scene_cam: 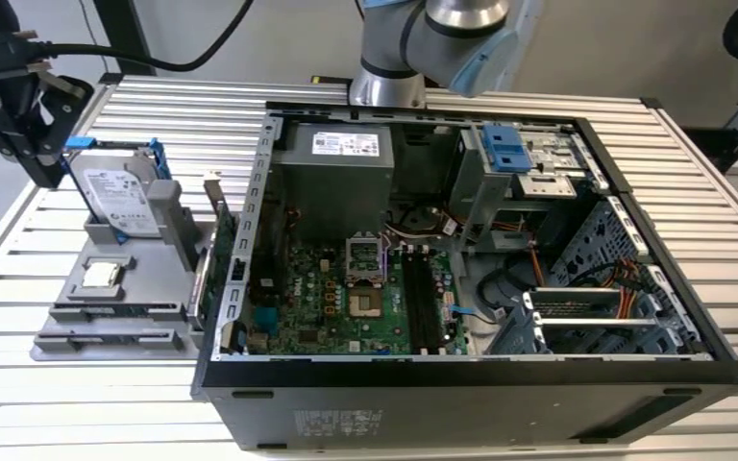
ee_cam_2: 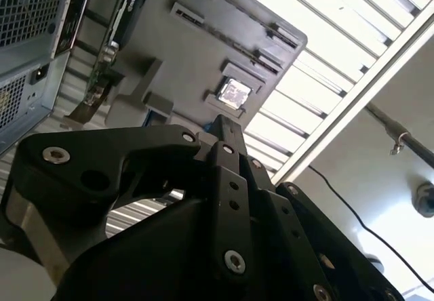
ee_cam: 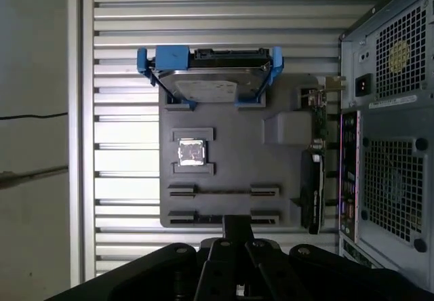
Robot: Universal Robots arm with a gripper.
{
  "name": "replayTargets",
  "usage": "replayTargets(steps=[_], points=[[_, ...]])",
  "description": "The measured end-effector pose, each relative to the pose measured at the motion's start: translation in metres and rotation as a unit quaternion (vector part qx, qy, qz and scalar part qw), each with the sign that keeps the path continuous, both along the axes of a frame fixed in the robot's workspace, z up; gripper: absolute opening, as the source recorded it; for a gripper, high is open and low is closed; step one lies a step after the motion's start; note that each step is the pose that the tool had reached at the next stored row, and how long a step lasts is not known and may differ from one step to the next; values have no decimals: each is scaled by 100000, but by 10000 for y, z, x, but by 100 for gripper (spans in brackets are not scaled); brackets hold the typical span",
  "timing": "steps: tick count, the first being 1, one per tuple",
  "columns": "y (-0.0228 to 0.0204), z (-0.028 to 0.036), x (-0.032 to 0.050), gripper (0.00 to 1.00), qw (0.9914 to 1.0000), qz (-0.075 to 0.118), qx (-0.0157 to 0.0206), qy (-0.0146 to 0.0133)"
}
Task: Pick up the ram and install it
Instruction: 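Pick up the ram and move it above insertion slot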
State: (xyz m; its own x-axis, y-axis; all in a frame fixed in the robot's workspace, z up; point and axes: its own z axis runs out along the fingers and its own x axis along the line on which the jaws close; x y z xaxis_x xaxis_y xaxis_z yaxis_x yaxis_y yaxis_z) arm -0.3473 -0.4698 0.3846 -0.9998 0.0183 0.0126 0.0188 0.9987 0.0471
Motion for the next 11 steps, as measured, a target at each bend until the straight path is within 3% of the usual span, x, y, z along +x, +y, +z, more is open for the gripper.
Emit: replayTargets(steps=[3, 11], points=[[-1, -1, -13, 0, 100000, 61, 2, -186], [0, -1, -30, 0, 100000, 65, -4, -209]])
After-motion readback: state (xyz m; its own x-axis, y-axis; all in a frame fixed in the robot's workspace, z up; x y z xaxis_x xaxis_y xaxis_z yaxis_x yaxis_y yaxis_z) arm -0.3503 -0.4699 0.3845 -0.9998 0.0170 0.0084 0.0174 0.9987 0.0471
